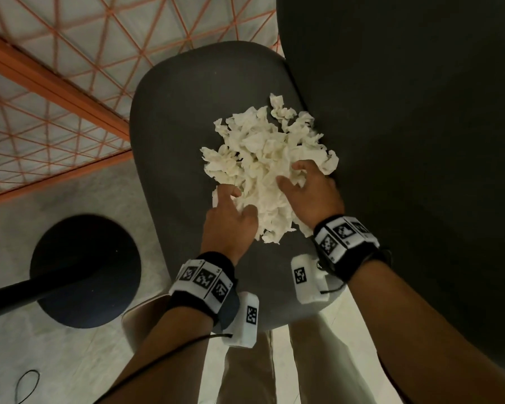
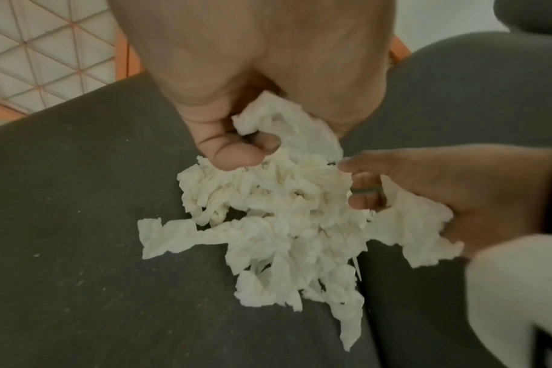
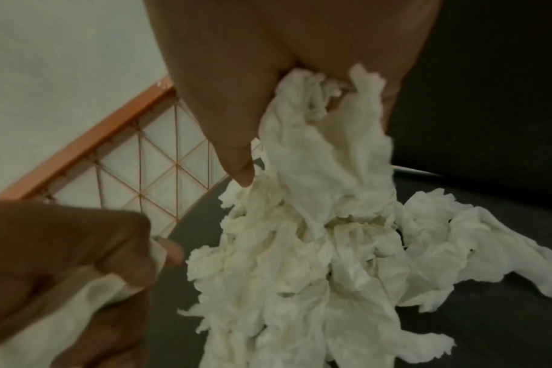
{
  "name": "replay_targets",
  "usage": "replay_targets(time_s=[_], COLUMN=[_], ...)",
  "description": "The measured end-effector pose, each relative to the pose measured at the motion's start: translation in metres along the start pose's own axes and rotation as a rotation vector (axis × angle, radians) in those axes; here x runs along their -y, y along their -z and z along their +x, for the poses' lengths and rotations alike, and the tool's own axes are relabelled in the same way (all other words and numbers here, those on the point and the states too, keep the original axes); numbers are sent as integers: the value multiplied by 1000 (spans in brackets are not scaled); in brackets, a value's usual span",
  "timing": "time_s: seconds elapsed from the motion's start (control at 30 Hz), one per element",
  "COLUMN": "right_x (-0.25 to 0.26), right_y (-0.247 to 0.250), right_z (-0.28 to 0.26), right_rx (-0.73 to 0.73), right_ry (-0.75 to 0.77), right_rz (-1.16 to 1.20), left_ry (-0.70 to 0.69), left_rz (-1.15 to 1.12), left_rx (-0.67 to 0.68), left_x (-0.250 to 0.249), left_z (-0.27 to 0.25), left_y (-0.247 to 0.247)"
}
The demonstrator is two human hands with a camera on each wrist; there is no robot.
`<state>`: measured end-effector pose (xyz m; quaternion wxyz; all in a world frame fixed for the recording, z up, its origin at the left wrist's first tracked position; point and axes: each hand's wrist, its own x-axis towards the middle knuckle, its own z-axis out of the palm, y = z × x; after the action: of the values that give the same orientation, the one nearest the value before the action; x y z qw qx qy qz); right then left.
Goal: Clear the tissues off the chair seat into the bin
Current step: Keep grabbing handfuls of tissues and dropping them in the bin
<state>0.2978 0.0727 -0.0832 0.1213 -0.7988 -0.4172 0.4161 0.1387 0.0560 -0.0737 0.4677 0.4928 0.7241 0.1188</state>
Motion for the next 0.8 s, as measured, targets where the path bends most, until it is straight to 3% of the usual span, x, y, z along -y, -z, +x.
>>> replay_targets(time_s=[0.13, 0.3, 0.47, 0.6, 0.8], right_x=[8, -5, -24, -35, -33], right_y=[3, 10, 21, 28, 30], right_z=[11, 11, -4, -17, -31], right_rx=[-29, -77, -49, -119, -128], right_ry=[0, 25, -28, -100, -101], right_rz=[-134, 84, 348, 488, 614], left_ry=[-68, -135, -175, -190, -70], left_rz=[173, 331, 185, 120, -41], left_rx=[69, 33, -89, -212, -200], left_x=[10, 23, 23, 21, 32], left_z=[7, 17, 11, -5, -19], left_y=[-14, -18, 4, 32, 51])
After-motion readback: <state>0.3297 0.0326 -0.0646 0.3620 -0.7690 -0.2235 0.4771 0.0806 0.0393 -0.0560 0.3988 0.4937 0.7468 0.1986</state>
